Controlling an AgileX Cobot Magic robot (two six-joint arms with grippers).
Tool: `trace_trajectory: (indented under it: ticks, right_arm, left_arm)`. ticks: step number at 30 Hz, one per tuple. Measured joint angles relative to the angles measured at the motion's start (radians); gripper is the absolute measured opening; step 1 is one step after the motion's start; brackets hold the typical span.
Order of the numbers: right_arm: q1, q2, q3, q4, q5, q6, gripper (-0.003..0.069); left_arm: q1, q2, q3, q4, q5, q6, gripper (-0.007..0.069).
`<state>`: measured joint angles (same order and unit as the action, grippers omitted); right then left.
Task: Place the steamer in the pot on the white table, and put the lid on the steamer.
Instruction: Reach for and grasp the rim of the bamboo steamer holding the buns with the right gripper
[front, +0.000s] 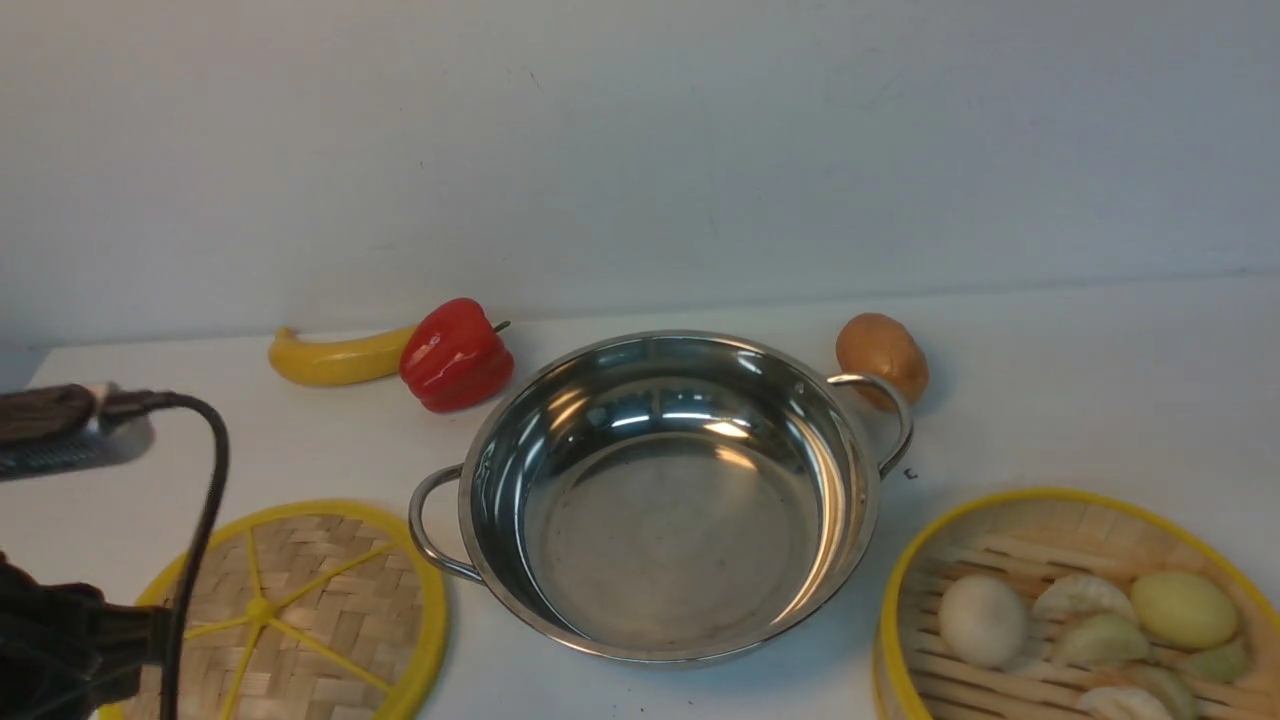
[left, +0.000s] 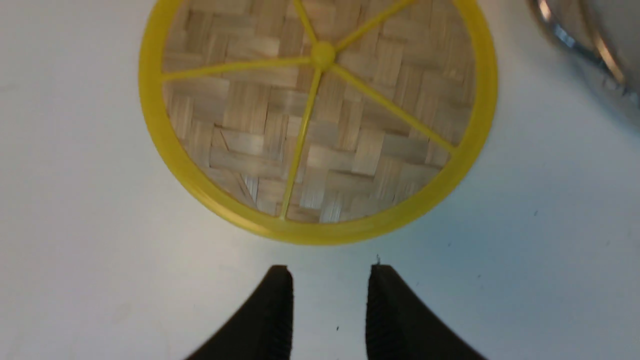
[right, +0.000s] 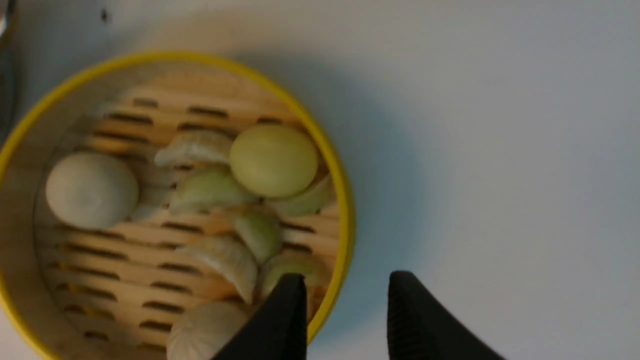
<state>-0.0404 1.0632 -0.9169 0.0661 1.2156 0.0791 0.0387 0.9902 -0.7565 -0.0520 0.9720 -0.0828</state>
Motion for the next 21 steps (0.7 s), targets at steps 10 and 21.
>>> trace_trajectory:
  ticks: [10, 21]
  right_arm:
    - [0.000, 0.180, 0.018, 0.075, -0.031, -0.097, 0.0243]
    - [0.000, 0.402, 0.019, 0.058, -0.134, -0.100, 0.0243]
  left_arm:
    - [0.000, 0.108, -0.003, 0.004, -0.007, 0.067, 0.0262]
    - [0.000, 0.114, -0.003, 0.027, -0.035, 0.074, 0.0262]
